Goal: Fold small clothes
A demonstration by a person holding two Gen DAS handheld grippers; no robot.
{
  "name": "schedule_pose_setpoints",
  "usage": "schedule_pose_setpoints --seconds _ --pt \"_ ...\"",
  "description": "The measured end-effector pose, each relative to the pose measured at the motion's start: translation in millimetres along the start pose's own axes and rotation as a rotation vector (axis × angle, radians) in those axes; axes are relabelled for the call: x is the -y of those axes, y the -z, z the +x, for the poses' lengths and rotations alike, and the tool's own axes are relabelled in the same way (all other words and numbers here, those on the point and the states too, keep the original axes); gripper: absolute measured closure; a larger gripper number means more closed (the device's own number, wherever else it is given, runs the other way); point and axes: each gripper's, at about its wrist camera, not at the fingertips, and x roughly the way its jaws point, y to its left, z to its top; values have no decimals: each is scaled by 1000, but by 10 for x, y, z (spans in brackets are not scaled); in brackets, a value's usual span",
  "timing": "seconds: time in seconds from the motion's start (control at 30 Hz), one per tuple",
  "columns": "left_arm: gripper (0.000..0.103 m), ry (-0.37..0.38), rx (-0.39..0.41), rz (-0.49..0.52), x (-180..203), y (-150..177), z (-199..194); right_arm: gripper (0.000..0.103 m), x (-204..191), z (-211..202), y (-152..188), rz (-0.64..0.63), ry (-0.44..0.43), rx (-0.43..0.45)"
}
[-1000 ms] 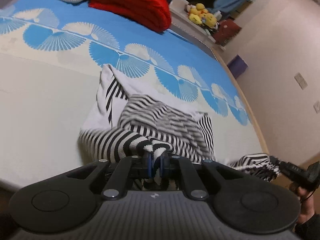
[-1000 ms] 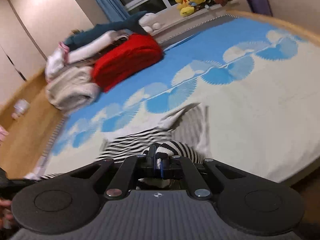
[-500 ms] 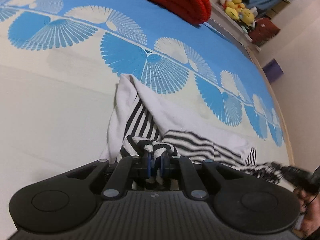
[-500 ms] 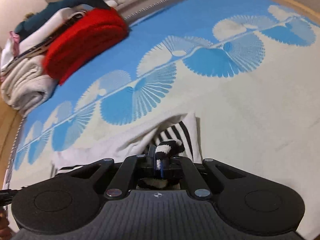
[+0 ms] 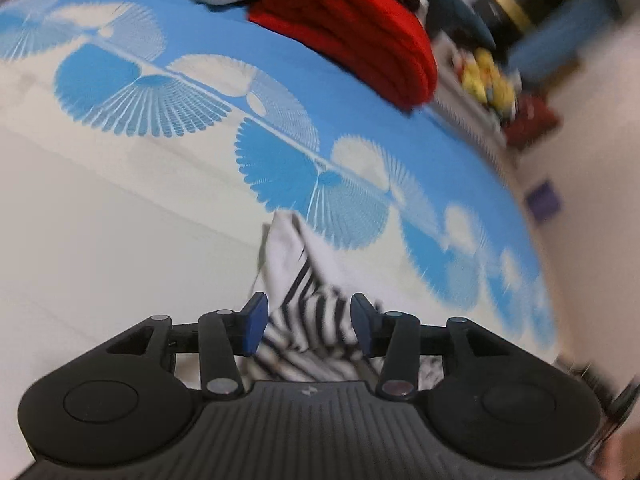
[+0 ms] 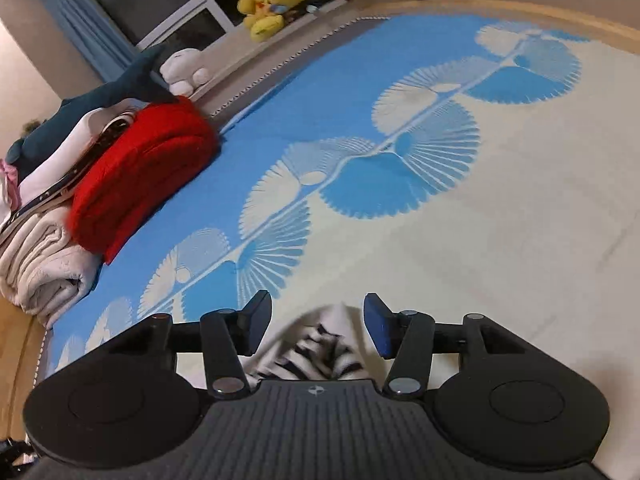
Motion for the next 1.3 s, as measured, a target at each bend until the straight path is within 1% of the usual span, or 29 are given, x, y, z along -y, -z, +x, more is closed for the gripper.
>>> schedule_pose_setpoints --seconds 0.03,0.1,0.17,0.3,0.37,0.43,0.5,0.57,0.67,0.73,0.77,0.8,0.83,0.87,0.9,0.93,0.97,1.0,1.03,1.1,1.17,1.2,1.3 --pt "47 -6 -13 49 49 18 19 49 -15 6 11 -47 1 -14" --pt "29 -33 -32 152 166 82 74 49 -79 72 56 -151 -14 -63" --pt "22 -71 -39 250 297 160 150 50 -189 157 160 -276 -22 -121" --pt "22 -131 -65 421 528 308 380 48 -514 271 407 -577 8 -147" --pt "22 -165 -56 491 618 347 478 48 -633 329 495 -672 8 -158" --pt "22 -173 -60 521 656 357 557 47 -721 378 520 -684 -17 -173" --pt "22 -182 -64 547 681 363 661 46 -789 415 516 -670 -32 -182" --pt "22 -194 -57 579 728 360 743 42 -827 496 521 -647 -33 -203" --pt "23 -200 -52 619 762 368 855 42 -881 640 579 -665 13 -248" --pt "28 -196 -54 641 775 369 895 45 -918 713 604 -685 30 -264" --pt "34 -191 -53 652 783 364 907 47 -934 752 609 -692 34 -266" --pt "37 -184 -51 662 789 359 908 52 -944 788 600 -692 38 -270" --pt "39 -177 -48 669 791 345 914 61 -956 834 584 -685 45 -276" --pt "47 -166 -46 675 790 333 918 67 -955 873 567 -676 53 -280" --pt "64 -153 -51 679 787 321 926 76 -957 909 546 -667 62 -283" --pt "76 -140 -60 684 789 306 934 86 -962 940 516 -658 69 -282" --pt "98 -134 -65 692 791 280 934 89 -972 950 466 -645 73 -271" --pt "99 -130 -45 687 784 219 897 92 -994 923 400 -625 73 -238" --pt "99 -116 -16 659 771 144 840 92 -1017 875 305 -590 63 -190" --pt "99 -81 68 533 672 -96 694 93 -1016 758 79 -464 4 -96" --pt "99 -82 129 420 555 -278 644 93 -1004 756 -69 -362 -22 -46" --pt "99 -88 142 404 539 -320 668 93 -1010 812 -107 -332 -24 -43" --pt "99 -160 152 452 611 -361 838 93 -1074 1073 -133 -313 4 -72"
